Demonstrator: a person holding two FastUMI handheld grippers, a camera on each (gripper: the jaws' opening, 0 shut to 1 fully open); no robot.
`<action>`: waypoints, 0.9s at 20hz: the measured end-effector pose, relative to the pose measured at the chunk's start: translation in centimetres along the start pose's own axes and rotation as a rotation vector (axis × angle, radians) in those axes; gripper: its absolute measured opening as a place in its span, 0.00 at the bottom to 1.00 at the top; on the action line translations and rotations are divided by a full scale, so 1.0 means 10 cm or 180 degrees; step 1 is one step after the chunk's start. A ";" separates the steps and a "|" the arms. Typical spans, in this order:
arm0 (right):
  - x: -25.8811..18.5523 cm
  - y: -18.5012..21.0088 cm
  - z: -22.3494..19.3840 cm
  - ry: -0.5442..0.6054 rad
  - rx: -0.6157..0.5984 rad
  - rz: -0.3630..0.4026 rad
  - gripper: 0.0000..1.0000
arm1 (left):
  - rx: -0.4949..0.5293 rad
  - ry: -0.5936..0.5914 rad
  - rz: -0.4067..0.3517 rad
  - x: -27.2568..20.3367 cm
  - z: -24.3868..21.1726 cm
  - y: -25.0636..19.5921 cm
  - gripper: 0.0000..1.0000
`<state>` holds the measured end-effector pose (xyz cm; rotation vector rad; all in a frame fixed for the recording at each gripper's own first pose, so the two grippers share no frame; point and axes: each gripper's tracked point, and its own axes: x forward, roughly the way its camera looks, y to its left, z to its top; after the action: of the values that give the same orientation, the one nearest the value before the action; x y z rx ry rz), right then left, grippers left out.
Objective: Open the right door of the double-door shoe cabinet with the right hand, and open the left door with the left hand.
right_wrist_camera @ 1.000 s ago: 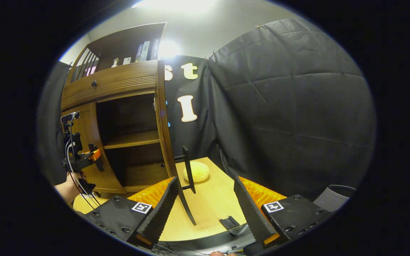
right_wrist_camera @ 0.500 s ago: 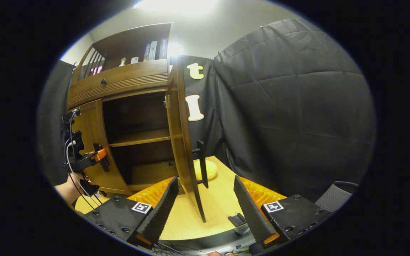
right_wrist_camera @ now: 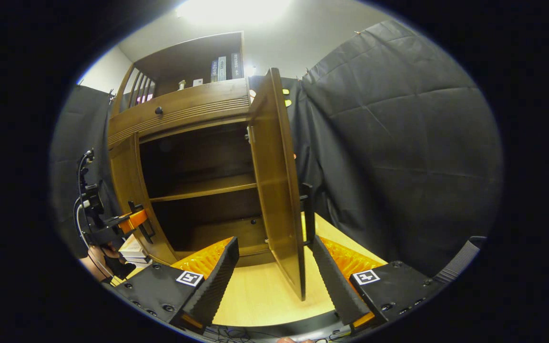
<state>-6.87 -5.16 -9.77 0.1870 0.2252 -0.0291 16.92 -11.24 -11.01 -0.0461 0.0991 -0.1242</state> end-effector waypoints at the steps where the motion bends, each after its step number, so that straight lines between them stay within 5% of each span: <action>1: 0.04 0.07 -0.01 0.0000 -0.0003 0.0058 0.93 | 0.0001 -0.0003 0.0004 -0.08 0.01 0.03 0.18; 18: 0.29 0.81 -0.14 0.0047 -0.0102 0.0665 0.93 | -0.0066 -0.0098 0.0269 -1.08 0.04 0.76 0.16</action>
<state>-3.97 3.07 -10.26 0.1780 0.2197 0.1832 7.25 -2.29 -9.94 -0.0645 0.0714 -0.0379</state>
